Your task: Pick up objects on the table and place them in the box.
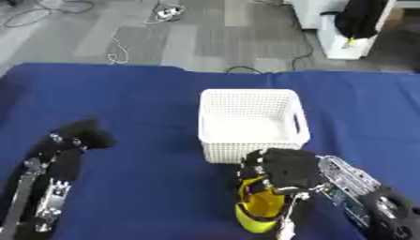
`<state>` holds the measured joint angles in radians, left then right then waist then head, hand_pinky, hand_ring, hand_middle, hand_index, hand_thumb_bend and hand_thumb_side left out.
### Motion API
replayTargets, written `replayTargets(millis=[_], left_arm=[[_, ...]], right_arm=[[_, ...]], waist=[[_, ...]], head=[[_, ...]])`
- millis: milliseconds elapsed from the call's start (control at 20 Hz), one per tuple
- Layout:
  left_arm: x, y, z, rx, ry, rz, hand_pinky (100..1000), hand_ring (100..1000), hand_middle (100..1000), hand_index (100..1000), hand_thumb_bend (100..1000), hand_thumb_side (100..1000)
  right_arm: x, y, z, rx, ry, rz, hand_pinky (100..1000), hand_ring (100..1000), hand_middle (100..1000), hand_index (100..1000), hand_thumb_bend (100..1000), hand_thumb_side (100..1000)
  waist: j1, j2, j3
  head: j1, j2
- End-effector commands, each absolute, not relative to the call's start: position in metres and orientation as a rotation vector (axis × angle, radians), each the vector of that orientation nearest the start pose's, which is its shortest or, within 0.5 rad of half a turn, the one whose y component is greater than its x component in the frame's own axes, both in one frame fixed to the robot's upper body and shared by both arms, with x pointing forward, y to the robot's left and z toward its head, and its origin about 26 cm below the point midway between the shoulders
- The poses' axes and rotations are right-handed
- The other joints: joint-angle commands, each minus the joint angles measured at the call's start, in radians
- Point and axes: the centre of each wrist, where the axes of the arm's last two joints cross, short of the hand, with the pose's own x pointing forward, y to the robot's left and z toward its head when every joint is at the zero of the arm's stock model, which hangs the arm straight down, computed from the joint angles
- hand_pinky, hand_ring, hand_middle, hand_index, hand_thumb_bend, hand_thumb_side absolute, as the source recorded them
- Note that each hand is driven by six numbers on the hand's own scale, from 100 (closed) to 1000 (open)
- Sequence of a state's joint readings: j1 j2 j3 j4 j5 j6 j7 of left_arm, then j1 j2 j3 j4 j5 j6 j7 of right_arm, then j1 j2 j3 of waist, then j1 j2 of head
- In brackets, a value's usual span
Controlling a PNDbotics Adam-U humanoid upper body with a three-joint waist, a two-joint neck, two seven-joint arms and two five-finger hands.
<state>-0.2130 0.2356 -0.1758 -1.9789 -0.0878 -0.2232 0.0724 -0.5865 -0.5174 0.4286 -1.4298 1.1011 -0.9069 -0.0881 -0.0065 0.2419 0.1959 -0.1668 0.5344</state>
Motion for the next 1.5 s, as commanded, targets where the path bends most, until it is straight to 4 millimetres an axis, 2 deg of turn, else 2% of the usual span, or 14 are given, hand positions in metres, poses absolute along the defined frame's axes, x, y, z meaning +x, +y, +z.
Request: replayTargets(millis=[50,200,250,300,400,550,800,1500], left_arm=[[0.2869,0.2091,0.1602,-0.001,-2.419,-0.395,689,652,613,815,191,844],[0.287,0.2091,0.1603,-0.002,-2.419,-0.396,689,652,613,815,191,844],[0.287,0.209,0.1604,-0.002,-2.419,-0.396,689,652,613,815,191,844],[0.287,0.209,0.1604,-0.002,-2.42,-0.396,689,652,613,815,191,844],[0.2871,0.209,0.1606,-0.003,-2.42,-0.397,689,652,612,815,191,844],[0.2871,0.2089,0.1606,-0.004,-2.42,-0.398,689,652,612,815,191,844],[0.2871,0.2089,0.1607,-0.004,-2.421,-0.399,689,652,612,815,191,844],[0.2871,0.2088,0.1606,-0.004,-2.421,-0.399,689,652,611,815,190,844]], right_arm=[[0.39,-0.2348,0.1286,0.509,2.103,-2.172,285,395,322,410,900,580],[0.39,-0.2351,0.1272,0.505,2.115,-2.165,157,285,205,323,894,555],[0.3899,-0.235,0.1269,0.502,2.12,-2.162,147,276,195,315,893,553],[0.3897,-0.2347,0.1266,0.498,2.125,-2.158,100,224,133,262,883,536],[0.3892,-0.234,0.1263,0.49,2.134,-2.15,100,169,100,204,872,512],[0.3886,-0.2333,0.1257,0.479,2.144,-2.147,100,102,100,157,855,495],[0.3876,-0.2319,0.1246,0.466,2.133,-2.166,100,100,100,100,833,491],[0.3841,-0.2258,0.1263,0.421,2.097,-2.216,100,100,100,100,785,475]], waist=[[0.004,-0.01,0.0],[0.004,-0.01,0.0],[0.004,-0.01,-0.001],[0.004,-0.01,-0.001],[0.004,-0.01,-0.001],[0.004,-0.01,0.0],[0.004,-0.008,0.0],[0.003,-0.006,0.001]], head=[[0.004,-0.01],[0.005,-0.009],[0.005,-0.01],[0.005,-0.01],[0.006,-0.01],[0.006,-0.01],[0.006,-0.011],[0.008,-0.009]])
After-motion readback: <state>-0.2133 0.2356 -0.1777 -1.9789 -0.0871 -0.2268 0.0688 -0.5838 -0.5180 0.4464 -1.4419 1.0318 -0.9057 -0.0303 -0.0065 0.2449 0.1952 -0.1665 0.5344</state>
